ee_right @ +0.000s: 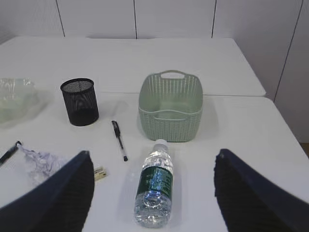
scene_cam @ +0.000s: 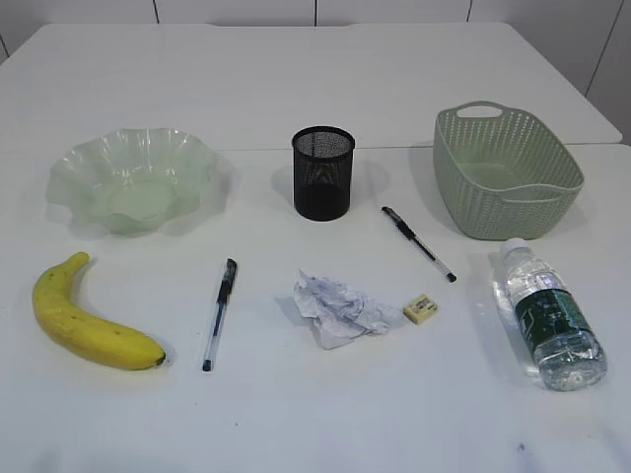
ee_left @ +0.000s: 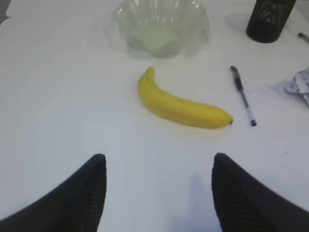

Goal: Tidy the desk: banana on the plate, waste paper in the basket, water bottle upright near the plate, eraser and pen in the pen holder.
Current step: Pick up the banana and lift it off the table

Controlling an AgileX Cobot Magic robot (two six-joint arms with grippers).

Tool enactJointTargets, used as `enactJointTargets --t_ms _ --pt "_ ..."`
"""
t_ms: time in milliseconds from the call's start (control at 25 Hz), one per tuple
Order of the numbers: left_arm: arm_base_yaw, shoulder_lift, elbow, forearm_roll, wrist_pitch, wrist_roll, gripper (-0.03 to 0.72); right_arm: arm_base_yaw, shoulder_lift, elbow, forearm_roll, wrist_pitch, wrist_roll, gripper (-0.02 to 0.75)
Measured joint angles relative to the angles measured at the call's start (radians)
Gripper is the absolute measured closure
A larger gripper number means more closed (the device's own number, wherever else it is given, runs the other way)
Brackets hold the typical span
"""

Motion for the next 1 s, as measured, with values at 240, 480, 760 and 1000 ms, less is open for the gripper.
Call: enactJointTargets --t_ms 240,480,760,1000 --pt "0.0 0.164 -0.058 -0.038 -0.088 0.0 0.212 0.0 0.173 -0.05 0.02 -0.015 0.002 0.158" --pt "0.0 0.38 -0.149 -0.042 -0.166 0.0 0.235 0.0 0.36 -0.105 0.026 -0.048 0.002 0.158" --pt "0.0 0.644 -0.264 -0.085 -0.294 0.0 0.242 0.0 0.464 -0.107 0.03 -0.061 0.002 0.158" --pt "-0.014 0.829 -0.316 -0.096 -0.392 -0.052 0.245 0.0 0.477 -0.107 0.03 -0.061 0.002 0.158"
